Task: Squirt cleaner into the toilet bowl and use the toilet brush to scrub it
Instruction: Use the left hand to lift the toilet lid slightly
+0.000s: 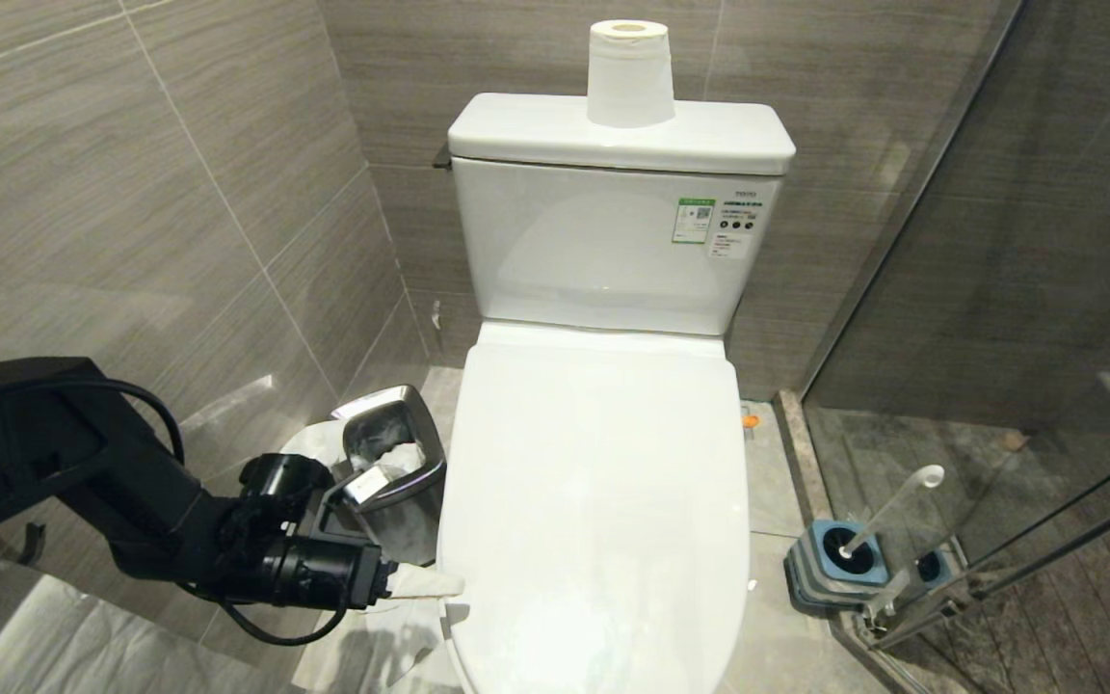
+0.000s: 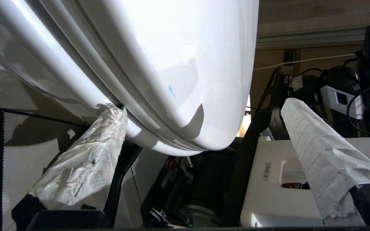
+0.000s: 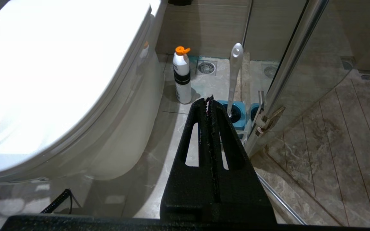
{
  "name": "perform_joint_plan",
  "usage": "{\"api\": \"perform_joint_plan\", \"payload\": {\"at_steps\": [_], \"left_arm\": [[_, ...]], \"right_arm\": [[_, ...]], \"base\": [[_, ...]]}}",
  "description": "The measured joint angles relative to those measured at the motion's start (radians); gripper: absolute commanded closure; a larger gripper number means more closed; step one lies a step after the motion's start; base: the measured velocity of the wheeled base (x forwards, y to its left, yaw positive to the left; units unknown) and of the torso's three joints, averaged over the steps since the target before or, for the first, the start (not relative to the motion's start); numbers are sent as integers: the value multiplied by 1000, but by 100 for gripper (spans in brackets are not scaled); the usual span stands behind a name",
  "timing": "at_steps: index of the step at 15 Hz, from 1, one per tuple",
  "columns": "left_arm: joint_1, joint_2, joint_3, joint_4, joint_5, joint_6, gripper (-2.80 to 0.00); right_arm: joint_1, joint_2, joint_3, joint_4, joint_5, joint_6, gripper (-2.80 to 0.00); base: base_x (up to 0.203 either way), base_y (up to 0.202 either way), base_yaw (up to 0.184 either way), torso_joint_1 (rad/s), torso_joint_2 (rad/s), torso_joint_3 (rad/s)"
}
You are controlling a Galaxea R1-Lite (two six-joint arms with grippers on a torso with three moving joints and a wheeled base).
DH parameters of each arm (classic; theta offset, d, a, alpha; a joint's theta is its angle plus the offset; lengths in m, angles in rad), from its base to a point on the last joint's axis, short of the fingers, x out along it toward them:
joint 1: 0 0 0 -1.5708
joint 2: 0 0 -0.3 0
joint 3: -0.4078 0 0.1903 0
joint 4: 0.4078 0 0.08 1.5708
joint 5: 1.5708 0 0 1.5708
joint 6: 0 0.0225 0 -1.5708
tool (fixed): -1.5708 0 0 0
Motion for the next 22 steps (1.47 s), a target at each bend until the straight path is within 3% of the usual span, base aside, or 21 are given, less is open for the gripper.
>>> {"api": "perform_joint_plan", "payload": {"at_steps": [6, 13, 16, 22], "left_arm": [[-33, -23, 1, 4, -5, -56, -280], [-61, -43, 16, 10, -46, -69, -280], [-76, -67, 21, 8, -61, -119, -280], [-98, -103, 41, 4, -96, -124, -280]], "right_arm": [[0, 0, 0, 0, 0, 0, 0], [0, 0, 0, 0, 1, 0, 0], [0, 0, 0, 0, 0, 0, 0], [0, 0, 0, 0, 0, 0, 0]], "base": [[0, 0, 0, 0, 0, 0], [0, 0, 0, 0, 0, 0], [0, 0, 0, 0, 0, 0], [0, 0, 0, 0, 0, 0]]}}
